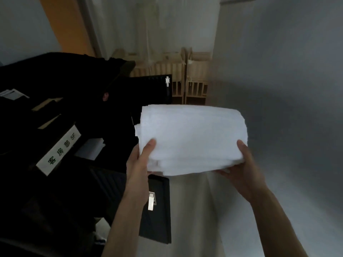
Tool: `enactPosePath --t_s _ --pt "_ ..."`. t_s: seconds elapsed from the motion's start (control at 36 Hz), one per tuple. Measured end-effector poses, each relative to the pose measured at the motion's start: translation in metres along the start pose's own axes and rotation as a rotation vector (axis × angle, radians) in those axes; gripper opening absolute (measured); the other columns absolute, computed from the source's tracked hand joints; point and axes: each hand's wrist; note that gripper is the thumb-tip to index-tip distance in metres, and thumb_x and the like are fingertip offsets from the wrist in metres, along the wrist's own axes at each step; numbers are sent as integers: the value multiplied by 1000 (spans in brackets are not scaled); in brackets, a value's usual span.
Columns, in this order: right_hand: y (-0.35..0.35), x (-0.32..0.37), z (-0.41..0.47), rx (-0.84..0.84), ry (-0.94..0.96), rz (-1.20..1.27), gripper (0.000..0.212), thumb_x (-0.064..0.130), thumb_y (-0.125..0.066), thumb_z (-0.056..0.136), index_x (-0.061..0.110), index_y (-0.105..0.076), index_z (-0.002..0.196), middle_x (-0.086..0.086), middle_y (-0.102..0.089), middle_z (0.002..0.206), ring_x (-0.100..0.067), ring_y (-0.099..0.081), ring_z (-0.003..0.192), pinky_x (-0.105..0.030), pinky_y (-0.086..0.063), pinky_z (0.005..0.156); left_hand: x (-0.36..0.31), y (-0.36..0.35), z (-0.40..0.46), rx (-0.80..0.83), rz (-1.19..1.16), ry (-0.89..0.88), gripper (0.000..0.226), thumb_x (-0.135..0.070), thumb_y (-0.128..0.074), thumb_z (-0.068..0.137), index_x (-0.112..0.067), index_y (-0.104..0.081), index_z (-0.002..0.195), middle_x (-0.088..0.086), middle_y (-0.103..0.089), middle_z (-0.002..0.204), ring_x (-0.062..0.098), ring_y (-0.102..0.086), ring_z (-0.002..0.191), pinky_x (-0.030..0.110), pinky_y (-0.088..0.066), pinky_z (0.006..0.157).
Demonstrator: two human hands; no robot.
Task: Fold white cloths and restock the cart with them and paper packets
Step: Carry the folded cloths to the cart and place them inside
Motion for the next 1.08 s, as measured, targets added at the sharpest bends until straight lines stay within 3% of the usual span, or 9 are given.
enactPosePath --t_s 0.08,0.25,0.36,0.47,0.53,0.61,0.72,0.92,1.08 --pt "10 7 57 65 -37 20 53 59 -60 89 34 -57 136 -1 -61 138 -26 -60 125 -56 -49 99 3 -16 36 -96 7 32 46 -54 -68 85 -36 -63 127 -7 -67 127 19 -65 116 53 -47 103" --pt "18 17 160 103 -162 29 65 59 -68 82 34 -51 140 4 -64 133 -18 -67 112 -55 -51 97 10 -40 93 -188 5 63 58 -59 -69 81 -31 -61 132 -3 -68 128 23 -64 118 56 -45 105" --pt "12 10 212 95 -228 20 62 62 -73 75 35 -57 129 4 -69 124 -23 -67 113 -55 -55 90 16 -42 127 -268 10 106 52 -57 -67 85 -29 -63 129 0 -70 124 27 -66 115 57 -45 104" --pt "4 -9 264 122 -340 -18 75 66 -73 70 31 -54 134 1 -69 125 -27 -68 111 -57 -54 91 30 -33 167 -385 0 138 50 -57 -68 82 -29 -66 124 -1 -71 121 28 -66 114 47 -50 93" --pt "-3 -19 291 137 -363 -39 77 67 -76 65 34 -55 131 2 -71 122 -27 -69 110 -55 -56 87 37 -27 186 -417 -9 150 48 -58 -69 81 -31 -67 121 -2 -71 119 27 -67 112 50 -51 98" --pt "-18 -31 332 174 -387 -62 74 66 -80 61 35 -59 124 3 -72 119 -25 -70 106 -54 -57 85 43 -15 216 -483 -29 163 46 -56 -69 81 -31 -67 119 -3 -73 114 24 -70 106 55 -51 98" --pt "-42 -46 380 268 -445 -118 68 67 -72 70 33 -58 128 0 -70 124 -27 -68 111 -58 -50 97 52 3 249 -582 -71 161 46 -57 -69 79 -34 -67 118 -5 -74 111 21 -71 103 49 -55 94" --pt "-93 -85 433 377 -545 -285 60 65 -55 77 33 -54 128 0 -72 120 -26 -69 108 -49 -50 95 68 37 271 -804 -137 166 53 -62 -69 71 -35 -66 118 -9 -74 109 15 -70 103 47 -53 97" --pt "-134 -124 465 505 -657 -348 50 60 -55 80 36 -58 124 2 -71 122 -27 -67 112 -53 -53 91 81 61 273 -1038 -215 178 60 -65 -69 64 -36 -67 116 -13 -74 106 13 -69 103 45 -52 98"
Point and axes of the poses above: each hand's wrist, its own z-axis towards the middle knuckle, its own y-axis out of the back of the hand, x = y × z
